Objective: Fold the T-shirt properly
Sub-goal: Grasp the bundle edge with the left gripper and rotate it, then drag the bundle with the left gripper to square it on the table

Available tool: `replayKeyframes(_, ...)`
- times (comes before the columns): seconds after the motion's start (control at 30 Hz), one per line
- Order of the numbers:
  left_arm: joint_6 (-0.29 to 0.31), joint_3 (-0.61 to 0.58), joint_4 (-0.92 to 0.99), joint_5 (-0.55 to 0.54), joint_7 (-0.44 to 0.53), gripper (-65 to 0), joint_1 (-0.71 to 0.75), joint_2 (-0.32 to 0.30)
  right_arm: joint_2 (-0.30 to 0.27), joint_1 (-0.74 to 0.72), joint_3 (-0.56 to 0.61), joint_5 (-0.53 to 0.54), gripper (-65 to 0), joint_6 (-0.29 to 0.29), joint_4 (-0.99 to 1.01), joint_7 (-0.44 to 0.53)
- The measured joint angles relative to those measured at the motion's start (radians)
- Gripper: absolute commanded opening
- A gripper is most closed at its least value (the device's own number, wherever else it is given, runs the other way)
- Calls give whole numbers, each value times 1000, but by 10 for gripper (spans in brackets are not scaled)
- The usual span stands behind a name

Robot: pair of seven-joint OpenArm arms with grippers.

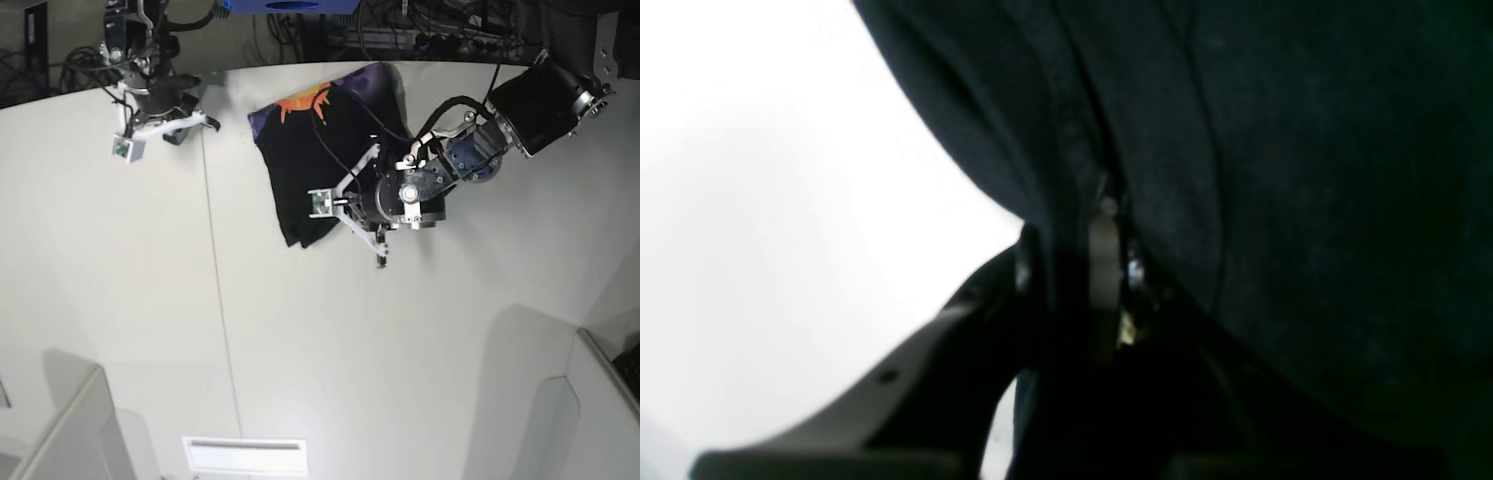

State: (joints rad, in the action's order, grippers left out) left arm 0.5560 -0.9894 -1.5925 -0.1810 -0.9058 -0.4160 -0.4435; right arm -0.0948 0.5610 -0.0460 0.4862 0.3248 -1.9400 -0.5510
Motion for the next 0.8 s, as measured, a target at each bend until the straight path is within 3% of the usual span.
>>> replayKeyframes(0.13, 51, -16, 4, -5, 0, -650, -30, 0, 19, 2, 0, -21, -650, 0, 0, -5)
replayKeyframes(0.23, 137, -18, 4, 107, 53, -650, -35, 0, 25, 3, 0, -23, -650, 0, 0, -5)
replayKeyframes(0.37, 137, -15, 34, 282, 207, -650, -14, -3, 28, 2, 2, -24, -650, 0, 0, -2)
replayKeyframes(0.5, 124, -5, 113, 340, 334, -650, -16, 11, 61, 4, -1, -24, -650, 0, 0, -4)
replayKeyframes(0.8, 122, -14, 141, 361, 383, -650, -31, 29, 62, -1, -1, -24, -650, 0, 0, -6)
